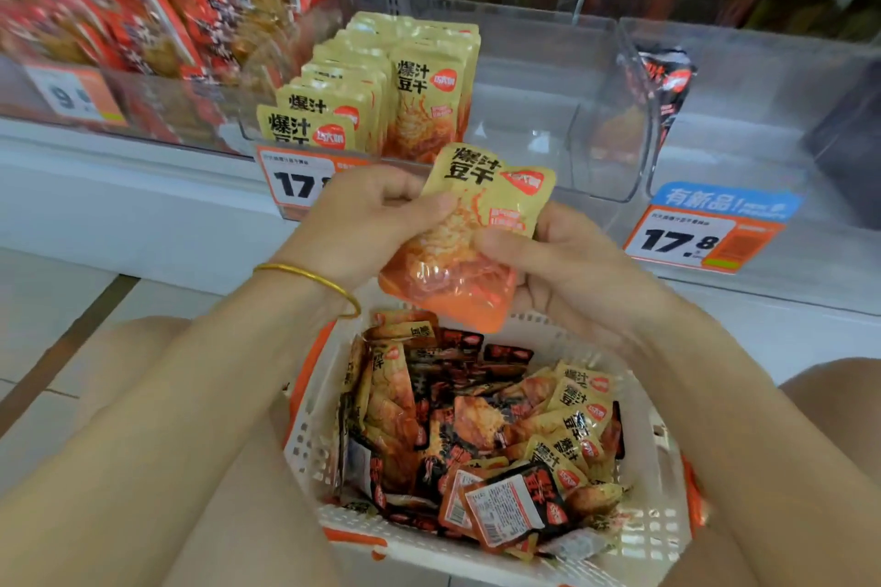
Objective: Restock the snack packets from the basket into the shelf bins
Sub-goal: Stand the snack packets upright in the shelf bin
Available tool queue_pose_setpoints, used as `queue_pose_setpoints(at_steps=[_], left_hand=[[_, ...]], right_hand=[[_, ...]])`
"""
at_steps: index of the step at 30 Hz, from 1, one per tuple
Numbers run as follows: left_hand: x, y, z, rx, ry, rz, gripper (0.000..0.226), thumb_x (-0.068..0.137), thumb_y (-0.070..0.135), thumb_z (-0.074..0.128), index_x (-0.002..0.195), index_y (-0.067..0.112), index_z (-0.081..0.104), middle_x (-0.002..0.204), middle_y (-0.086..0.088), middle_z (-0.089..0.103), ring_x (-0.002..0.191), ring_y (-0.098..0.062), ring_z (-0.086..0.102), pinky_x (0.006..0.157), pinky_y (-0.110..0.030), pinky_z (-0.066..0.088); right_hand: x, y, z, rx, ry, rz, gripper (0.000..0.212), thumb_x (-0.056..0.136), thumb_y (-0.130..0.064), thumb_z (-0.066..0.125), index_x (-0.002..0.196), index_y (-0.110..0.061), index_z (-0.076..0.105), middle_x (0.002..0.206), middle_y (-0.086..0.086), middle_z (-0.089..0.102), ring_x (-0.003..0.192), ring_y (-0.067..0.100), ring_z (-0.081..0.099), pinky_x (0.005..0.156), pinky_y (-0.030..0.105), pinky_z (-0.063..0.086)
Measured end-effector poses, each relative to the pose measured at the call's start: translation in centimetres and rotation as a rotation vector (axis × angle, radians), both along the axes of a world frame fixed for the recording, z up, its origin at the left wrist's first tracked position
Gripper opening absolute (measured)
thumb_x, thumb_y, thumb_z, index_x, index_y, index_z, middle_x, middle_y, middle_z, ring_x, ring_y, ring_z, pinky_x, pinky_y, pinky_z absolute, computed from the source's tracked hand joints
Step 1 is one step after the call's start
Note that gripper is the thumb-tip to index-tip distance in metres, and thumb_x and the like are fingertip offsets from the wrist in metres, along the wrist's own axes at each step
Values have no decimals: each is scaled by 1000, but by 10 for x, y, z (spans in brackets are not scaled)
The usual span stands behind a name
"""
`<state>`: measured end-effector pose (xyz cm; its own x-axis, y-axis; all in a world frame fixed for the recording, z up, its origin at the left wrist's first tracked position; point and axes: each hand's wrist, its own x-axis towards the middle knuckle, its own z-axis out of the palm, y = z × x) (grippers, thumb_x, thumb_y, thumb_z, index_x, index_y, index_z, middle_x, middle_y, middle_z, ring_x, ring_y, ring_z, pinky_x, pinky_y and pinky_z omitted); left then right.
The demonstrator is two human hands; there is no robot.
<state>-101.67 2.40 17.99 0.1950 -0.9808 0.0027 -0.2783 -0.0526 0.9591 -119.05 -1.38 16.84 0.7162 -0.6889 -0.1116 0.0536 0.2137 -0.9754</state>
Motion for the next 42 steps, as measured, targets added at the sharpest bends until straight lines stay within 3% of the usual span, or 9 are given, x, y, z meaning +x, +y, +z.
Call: queue_pose_setpoints(at_steps=[3, 7, 11, 13, 16, 21, 31, 36, 42], left_hand=[[7, -18, 24, -193, -156, 94, 30, 92, 26, 58, 67, 10, 64, 60, 2, 53, 58, -13, 50, 62, -34, 46], [30, -52, 29, -439, -546, 299, 16, 91, 25, 49, 88, 15, 62, 80, 7, 57, 79, -14, 53, 77, -28, 44], [52, -73, 12, -321, -1054, 260, 33, 87, 34, 40, 105, 16, 62, 112, -5, 61, 108, -31, 51, 88, -43, 40], [52, -75, 6, -289, -1155, 254, 37, 89, 37, 38, 106, 15, 62, 117, -5, 59, 113, -29, 48, 90, -43, 37], [51, -76, -1, -297, -1175, 234, 50, 84, 43, 29, 104, 13, 64, 119, -6, 60, 117, -29, 49, 93, -46, 35], [53, -75, -13, -268, -1200, 214, 54, 85, 43, 26, 107, 11, 64, 125, -8, 58, 121, -30, 47, 97, -47, 33], [59, -75, -18, -340, -1250, 214, 42, 88, 35, 35, 106, 10, 64, 126, -12, 57, 119, -34, 48, 97, -44, 29], [44, -52, -13, -580, -1150, 247, 26, 88, 19, 46, 104, 7, 63, 128, -11, 56, 117, -32, 45, 96, -46, 36], [19, -1, -63, -692, -1074, 82, 22, 83, 8, 49, 99, 8, 64, 116, -12, 60, 103, -34, 52, 83, -44, 38]], right_hand=[[7, -27, 40, -142, 85, -67, 20, 76, -20, 67, 95, -14, 64, 82, 2, 73, 67, 14, 69, 60, 34, 60], [27, -83, 73, -256, 180, -290, 5, 88, -11, 62, 86, -16, 63, 75, -1, 71, 62, 11, 66, 56, 28, 57], [65, -126, 49, -440, 504, -342, 17, 81, -8, 71, 76, -19, 59, 61, -6, 60, 44, 1, 50, 38, 14, 35], [84, -141, 29, -442, 619, -325, 19, 78, -11, 75, 93, -11, 65, 82, 6, 66, 64, 15, 62, 53, 25, 51], [99, -159, 9, -450, 785, -296, 35, 79, -16, 74, 110, -2, 63, 106, 17, 68, 92, 31, 67, 83, 43, 56], [107, -170, -3, -485, 965, -287, 31, 85, -28, 69, 97, -1, 61, 70, 14, 64, 53, 23, 61, 71, 37, 58], [113, -169, -3, -348, 919, -261, 37, 88, -30, 66, 105, 2, 58, 76, 19, 65, 76, 34, 70, 72, 42, 59], [91, -142, 33, -450, 778, -349, 31, 89, -20, 64, 64, -4, 53, 66, 16, 63, 63, 27, 65, 68, 39, 59], [36, -29, 32, -443, 334, -229, 19, 89, -5, 61, 74, -8, 50, 59, 14, 63, 42, 16, 55, 41, 29, 49]])
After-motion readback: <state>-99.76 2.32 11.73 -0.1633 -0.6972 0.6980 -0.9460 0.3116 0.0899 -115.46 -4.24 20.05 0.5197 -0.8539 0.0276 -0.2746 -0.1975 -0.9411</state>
